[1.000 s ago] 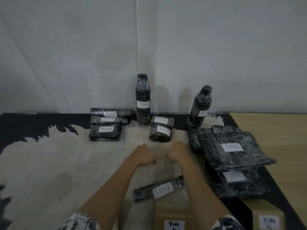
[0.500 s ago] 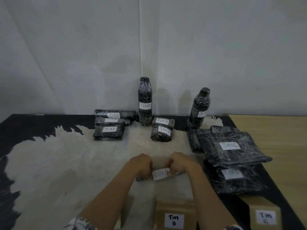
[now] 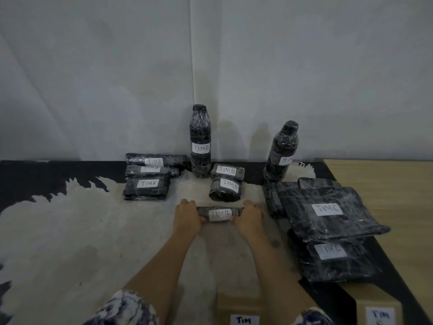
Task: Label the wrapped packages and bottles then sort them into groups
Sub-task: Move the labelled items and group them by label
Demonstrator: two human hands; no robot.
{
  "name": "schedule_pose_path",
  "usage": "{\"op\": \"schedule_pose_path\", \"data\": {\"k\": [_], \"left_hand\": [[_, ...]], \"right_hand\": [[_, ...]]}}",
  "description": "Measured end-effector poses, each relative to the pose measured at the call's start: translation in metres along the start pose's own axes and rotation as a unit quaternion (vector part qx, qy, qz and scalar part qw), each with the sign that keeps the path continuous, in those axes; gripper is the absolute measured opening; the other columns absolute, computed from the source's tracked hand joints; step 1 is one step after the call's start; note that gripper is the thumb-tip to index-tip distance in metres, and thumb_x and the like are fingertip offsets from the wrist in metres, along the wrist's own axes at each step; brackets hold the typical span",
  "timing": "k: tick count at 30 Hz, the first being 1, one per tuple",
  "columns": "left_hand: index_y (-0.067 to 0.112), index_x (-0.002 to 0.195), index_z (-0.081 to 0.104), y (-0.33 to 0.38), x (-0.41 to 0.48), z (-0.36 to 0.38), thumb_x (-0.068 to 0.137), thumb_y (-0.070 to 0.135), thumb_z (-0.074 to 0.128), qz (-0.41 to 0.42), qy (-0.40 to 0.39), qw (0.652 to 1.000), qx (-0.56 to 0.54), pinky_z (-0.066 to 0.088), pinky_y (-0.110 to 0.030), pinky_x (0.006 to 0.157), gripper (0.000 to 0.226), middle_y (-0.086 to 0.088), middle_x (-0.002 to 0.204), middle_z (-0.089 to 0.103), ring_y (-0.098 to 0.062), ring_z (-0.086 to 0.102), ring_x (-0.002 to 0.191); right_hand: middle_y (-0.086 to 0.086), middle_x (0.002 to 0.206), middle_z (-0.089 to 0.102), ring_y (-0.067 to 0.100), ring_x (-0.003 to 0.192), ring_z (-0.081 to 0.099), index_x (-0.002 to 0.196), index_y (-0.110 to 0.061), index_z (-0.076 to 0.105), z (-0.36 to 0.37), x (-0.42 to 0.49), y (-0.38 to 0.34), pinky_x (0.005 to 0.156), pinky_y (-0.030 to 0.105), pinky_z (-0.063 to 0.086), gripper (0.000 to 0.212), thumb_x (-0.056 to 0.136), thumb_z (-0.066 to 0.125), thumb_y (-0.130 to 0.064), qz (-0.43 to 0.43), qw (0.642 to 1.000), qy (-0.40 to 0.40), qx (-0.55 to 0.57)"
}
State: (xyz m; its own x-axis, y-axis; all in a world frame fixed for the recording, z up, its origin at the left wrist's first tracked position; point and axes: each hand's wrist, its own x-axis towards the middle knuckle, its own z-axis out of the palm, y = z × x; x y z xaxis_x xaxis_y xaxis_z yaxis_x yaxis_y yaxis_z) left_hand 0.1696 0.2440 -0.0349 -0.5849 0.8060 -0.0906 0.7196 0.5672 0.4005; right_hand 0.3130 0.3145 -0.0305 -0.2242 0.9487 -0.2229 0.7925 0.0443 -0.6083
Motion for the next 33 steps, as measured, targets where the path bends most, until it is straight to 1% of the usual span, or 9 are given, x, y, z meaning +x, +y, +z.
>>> {"op": "schedule_pose_path", "data": {"k": [5, 10, 14, 17, 20, 22, 27, 30, 33], "left_hand": [[0.003, 0.103, 0.062, 0.0, 0.018, 0.003, 0.084, 0.017, 0.065, -0.002, 0.015, 1.0, -0.015, 0.046, -0.033, 0.085, 0.023, -0.014, 0.109, 0.054, -0.028, 0.053, 0.102], [0.004, 0.106, 0.061, -0.004, 0.027, 0.007, 0.084, 0.024, 0.066, -0.01, 0.013, 1.0, -0.018, 0.046, -0.035, 0.086, 0.03, -0.015, 0.108, 0.053, -0.031, 0.053, 0.102], [0.004, 0.115, 0.055, 0.0, 0.027, 0.006, 0.087, 0.024, 0.064, -0.019, 0.004, 0.999, -0.025, 0.045, -0.036, 0.091, 0.036, -0.017, 0.115, 0.051, -0.032, 0.05, 0.107], [0.004, 0.136, 0.038, 0.003, 0.021, 0.004, 0.09, 0.028, 0.057, -0.034, 0.001, 0.999, 0.004, 0.039, -0.036, 0.101, 0.054, -0.016, 0.131, 0.042, -0.031, 0.042, 0.12], [0.003, 0.143, 0.023, 0.011, 0.008, 0.004, 0.092, 0.023, 0.052, -0.047, 0.039, 0.998, 0.019, 0.032, -0.037, 0.105, 0.062, -0.016, 0.142, 0.031, -0.033, 0.031, 0.128], [0.003, 0.143, 0.023, 0.017, -0.003, 0.003, 0.089, 0.019, 0.052, -0.048, 0.061, 0.997, 0.022, 0.03, -0.036, 0.105, 0.063, -0.015, 0.143, 0.029, -0.033, 0.03, 0.128], [0.004, 0.14, 0.026, 0.034, -0.024, -0.001, 0.084, 0.022, 0.058, -0.042, 0.083, 0.995, 0.023, 0.029, -0.035, 0.106, 0.067, -0.014, 0.143, 0.03, -0.032, 0.031, 0.128], [0.005, 0.139, 0.027, 0.048, -0.037, -0.008, 0.084, 0.021, 0.059, -0.022, 0.087, 0.996, 0.011, 0.03, -0.037, 0.105, 0.065, -0.014, 0.143, 0.029, -0.032, 0.029, 0.128], [0.006, 0.135, 0.032, 0.063, -0.052, -0.013, 0.086, 0.021, 0.056, 0.012, 0.079, 0.996, 0.035, 0.027, -0.034, 0.104, 0.057, -0.013, 0.138, 0.034, -0.031, 0.034, 0.123]], "right_hand": [[0.018, 0.125, 0.044, 0.033, 0.115, 0.047, 0.12, -0.002, 0.05, 0.002, 0.012, -0.009, 0.097, 0.037, 0.043, 0.05, 0.081, 0.072, -0.024, 0.013, 1.0, 0.016, 0.018], [0.019, 0.126, 0.042, 0.034, 0.116, 0.048, 0.123, -0.002, 0.05, 0.0, 0.02, -0.011, 0.1, 0.039, 0.043, 0.053, 0.081, 0.071, -0.027, 0.006, 0.999, 0.003, 0.032], [0.019, 0.129, 0.04, 0.035, 0.12, 0.045, 0.128, -0.002, 0.047, -0.002, 0.02, -0.014, 0.103, 0.041, 0.041, 0.056, 0.082, 0.07, -0.026, 0.001, 0.999, -0.008, 0.047], [0.02, 0.128, 0.04, 0.037, 0.121, 0.043, 0.131, -0.003, 0.042, -0.003, 0.015, -0.016, 0.102, 0.043, 0.042, 0.056, 0.084, 0.066, -0.023, 0.003, 0.998, -0.016, 0.059], [0.021, 0.129, 0.039, 0.038, 0.122, 0.042, 0.135, -0.005, 0.035, -0.007, 0.008, -0.015, 0.102, 0.045, 0.042, 0.059, 0.086, 0.064, -0.021, -0.003, 0.998, -0.014, 0.063], [0.021, 0.132, 0.037, 0.037, 0.124, 0.039, 0.137, -0.005, 0.032, -0.012, 0.002, -0.012, 0.102, 0.043, 0.04, 0.057, 0.088, 0.06, -0.017, -0.007, 0.998, -0.013, 0.058], [0.019, 0.14, 0.03, 0.035, 0.131, 0.031, 0.143, -0.007, 0.024, -0.026, -0.013, -0.011, 0.105, 0.042, 0.035, 0.061, 0.091, 0.056, -0.017, -0.043, 0.999, 0.003, 0.031], [0.019, 0.143, 0.029, 0.034, 0.133, 0.029, 0.144, -0.006, 0.026, -0.041, -0.025, -0.015, 0.107, 0.041, 0.034, 0.059, 0.092, 0.053, -0.017, -0.073, 0.996, 0.024, 0.038], [0.02, 0.14, 0.031, 0.035, 0.129, 0.033, 0.139, -0.002, 0.031, -0.057, -0.04, -0.014, 0.106, 0.041, 0.036, 0.053, 0.092, 0.052, -0.011, -0.089, 0.992, 0.04, 0.075]]}}
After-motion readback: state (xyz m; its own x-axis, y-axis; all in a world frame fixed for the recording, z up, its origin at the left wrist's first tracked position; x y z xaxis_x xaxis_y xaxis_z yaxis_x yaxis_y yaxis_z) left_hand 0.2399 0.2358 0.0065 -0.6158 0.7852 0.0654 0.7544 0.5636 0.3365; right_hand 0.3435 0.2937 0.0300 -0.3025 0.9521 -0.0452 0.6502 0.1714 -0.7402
